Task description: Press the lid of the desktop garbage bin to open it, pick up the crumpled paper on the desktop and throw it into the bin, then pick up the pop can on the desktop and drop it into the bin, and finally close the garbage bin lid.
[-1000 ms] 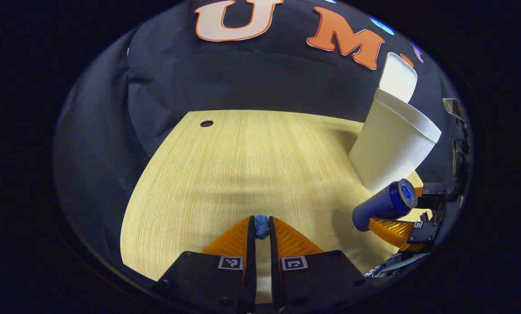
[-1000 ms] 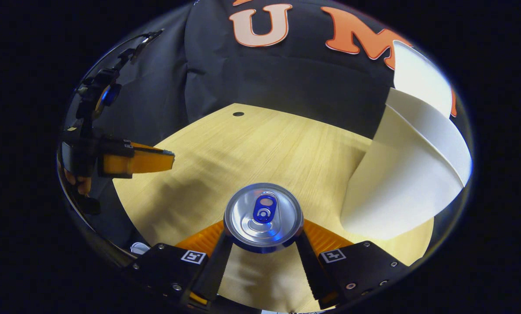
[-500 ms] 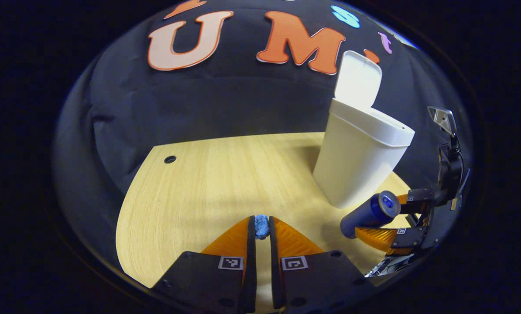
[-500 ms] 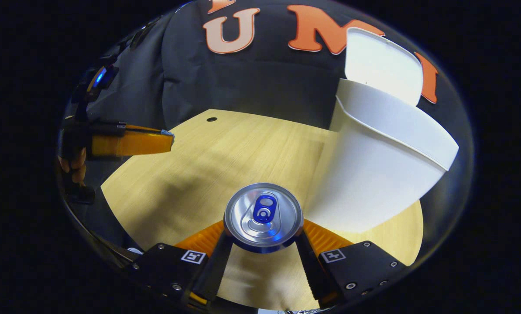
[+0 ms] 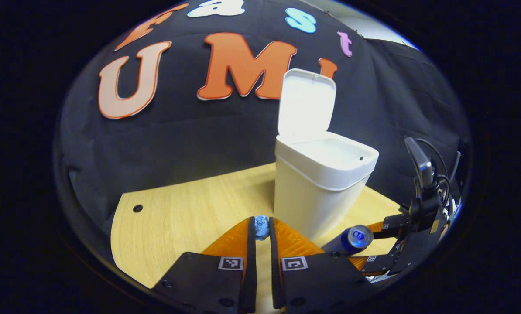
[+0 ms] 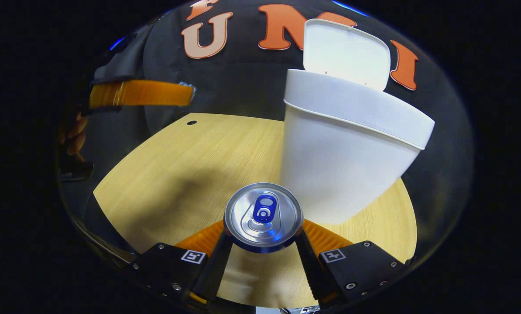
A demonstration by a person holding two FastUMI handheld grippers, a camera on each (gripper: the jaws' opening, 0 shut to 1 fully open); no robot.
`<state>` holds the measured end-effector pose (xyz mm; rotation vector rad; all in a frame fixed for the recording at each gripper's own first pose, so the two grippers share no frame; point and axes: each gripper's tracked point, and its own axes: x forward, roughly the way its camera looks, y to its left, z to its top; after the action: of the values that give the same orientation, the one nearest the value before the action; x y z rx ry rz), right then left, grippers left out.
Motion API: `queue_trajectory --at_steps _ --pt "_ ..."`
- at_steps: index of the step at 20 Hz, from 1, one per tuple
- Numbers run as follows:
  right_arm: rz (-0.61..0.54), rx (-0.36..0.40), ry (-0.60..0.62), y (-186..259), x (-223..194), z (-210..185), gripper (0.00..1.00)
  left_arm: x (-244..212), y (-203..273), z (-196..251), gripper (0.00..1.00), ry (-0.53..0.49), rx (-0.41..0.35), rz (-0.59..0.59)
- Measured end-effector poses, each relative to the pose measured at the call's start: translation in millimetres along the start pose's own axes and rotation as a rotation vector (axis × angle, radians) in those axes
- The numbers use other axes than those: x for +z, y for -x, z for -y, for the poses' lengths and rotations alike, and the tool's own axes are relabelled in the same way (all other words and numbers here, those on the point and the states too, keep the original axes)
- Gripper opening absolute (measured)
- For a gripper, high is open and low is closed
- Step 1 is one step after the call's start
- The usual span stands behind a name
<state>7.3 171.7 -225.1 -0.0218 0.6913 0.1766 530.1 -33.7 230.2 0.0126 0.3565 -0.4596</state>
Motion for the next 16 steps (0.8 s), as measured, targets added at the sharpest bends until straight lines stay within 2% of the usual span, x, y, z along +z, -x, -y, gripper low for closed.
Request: queue_trajectory --at_steps 4,8,16 --pt "0.005 -0.024 -0.017 -0.5 3.0 1.1 0.80 29.2 -14.6 22.6 0.17 -0.036 -0.079 0.089" --pt "0.005 -0.054 -0.032 -1.4 3.8 2.4 0.80 53.7 -29.3 40.1 0.18 0.013 -0.108 0.153" --pt "0.015 -0.106 -0.086 -1.4 6.5 3.3 0.80 79.3 -48.4 71.8 0.17 0.016 -0.168 0.201"
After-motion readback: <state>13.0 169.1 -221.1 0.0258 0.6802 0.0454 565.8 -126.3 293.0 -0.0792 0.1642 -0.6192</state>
